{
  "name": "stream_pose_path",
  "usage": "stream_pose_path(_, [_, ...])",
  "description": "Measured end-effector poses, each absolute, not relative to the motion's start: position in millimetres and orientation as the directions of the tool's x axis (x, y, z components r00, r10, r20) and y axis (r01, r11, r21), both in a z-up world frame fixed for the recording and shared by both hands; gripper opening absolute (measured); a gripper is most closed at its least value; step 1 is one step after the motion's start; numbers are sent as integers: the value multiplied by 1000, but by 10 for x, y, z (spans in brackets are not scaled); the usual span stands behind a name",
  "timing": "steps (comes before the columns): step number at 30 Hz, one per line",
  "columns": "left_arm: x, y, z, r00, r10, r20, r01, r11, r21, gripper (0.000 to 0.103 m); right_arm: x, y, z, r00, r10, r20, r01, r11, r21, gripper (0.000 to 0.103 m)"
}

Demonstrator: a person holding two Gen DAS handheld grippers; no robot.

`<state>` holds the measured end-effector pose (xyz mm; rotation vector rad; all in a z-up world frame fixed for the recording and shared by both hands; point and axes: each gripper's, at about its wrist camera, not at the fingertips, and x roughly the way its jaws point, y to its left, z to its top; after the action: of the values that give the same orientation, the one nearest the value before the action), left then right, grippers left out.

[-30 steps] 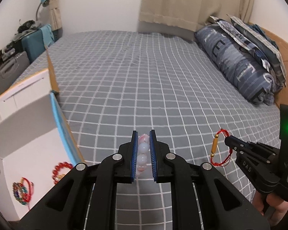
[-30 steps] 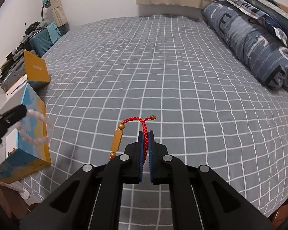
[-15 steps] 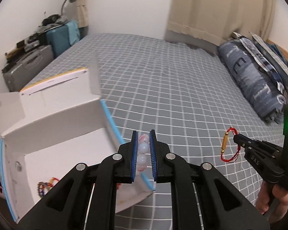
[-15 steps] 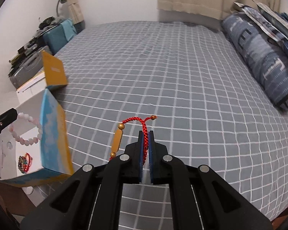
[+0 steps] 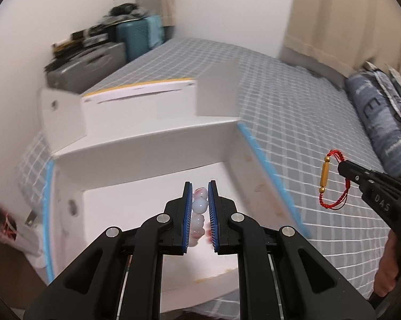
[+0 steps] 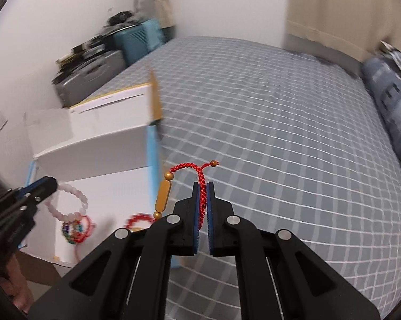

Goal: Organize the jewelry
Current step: 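Lift both bracelets and carry them over the white box, then open both tools to drop the bracelets into the box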

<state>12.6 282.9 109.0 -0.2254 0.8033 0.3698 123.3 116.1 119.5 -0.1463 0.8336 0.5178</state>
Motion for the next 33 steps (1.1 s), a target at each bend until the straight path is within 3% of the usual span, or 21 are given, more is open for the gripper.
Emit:
stream_pose_path(12, [-258,3448,615,538,297,-789,-525,851,-37,12,869,2355,729,432,432,-791,-639,766,69,4])
stream_pose_path(23, [-278,3588,304,484,289,-826,-550,835,-31,12,893,2534,337,365,387,-847,-652,756,65,4])
stream_pose_path(28, [-236,3576,256,475,293,-830,-551,834,-20,13,913,2543,262,353,382,-854,-651,756,68,9])
stream_pose_path(29, [-241,3585,255,477,297,-827,-555,832,-21,15,904,2542,258,352,384,-854,-654,753,69,12])
stream_pose_path(33, [-308,3561,344,493,335,-803,-570,822,-7,52,795,2491,358,392,414,-822,-667,743,56,58])
